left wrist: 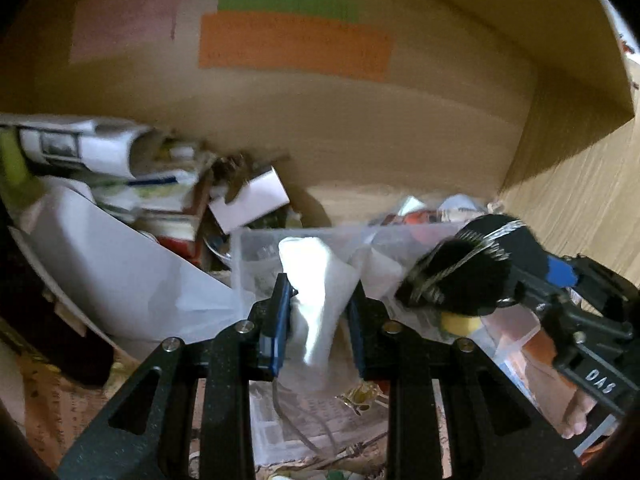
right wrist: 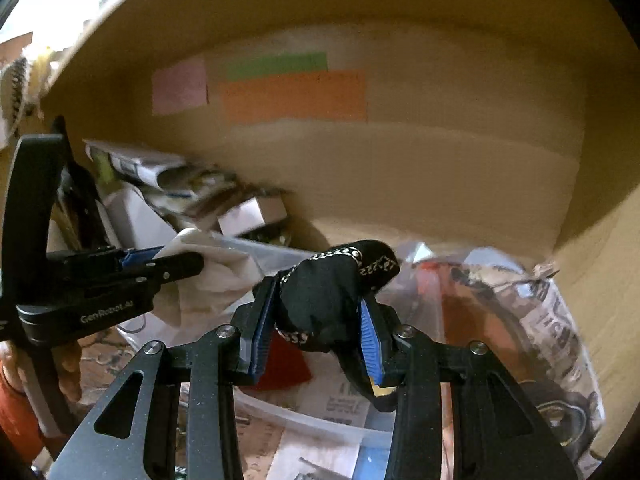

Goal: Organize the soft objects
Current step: 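Lower the white cloth and black cap into the clear box and open both grippers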

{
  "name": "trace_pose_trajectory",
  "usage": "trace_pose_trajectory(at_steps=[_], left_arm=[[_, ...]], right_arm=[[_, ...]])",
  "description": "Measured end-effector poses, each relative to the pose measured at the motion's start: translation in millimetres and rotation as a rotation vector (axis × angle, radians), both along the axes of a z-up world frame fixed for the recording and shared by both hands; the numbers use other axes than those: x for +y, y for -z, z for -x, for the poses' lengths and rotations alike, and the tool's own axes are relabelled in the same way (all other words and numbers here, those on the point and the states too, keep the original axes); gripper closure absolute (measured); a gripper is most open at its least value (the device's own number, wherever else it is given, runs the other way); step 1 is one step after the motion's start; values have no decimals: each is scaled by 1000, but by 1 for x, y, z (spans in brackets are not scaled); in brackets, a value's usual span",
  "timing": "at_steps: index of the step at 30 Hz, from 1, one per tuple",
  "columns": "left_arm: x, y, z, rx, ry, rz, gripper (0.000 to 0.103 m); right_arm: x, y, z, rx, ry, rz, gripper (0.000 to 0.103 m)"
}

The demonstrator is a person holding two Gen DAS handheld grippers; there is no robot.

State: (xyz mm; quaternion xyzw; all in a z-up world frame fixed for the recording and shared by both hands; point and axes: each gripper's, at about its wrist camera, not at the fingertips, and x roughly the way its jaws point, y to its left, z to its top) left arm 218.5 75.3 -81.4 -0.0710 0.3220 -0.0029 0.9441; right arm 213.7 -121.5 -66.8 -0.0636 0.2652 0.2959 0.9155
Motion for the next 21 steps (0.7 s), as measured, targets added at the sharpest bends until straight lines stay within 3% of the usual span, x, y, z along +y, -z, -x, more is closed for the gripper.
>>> trace_pose_trajectory(at_steps=[11,14,16,21], left_arm=[[-10,21,-14,78,34,-31,77],[-11,20,-11,81,36,-34,64],[-12,18,-8,67,30,-39,51],[-16,6,5,27,35,-53,44]], right_arm=[[10,22,-12,80,-24,75,67],[7,21,-11,90,-23,89,64],[3,21,-10,95,-22,92,58],[-8,18,-1,76,-12,108,43]])
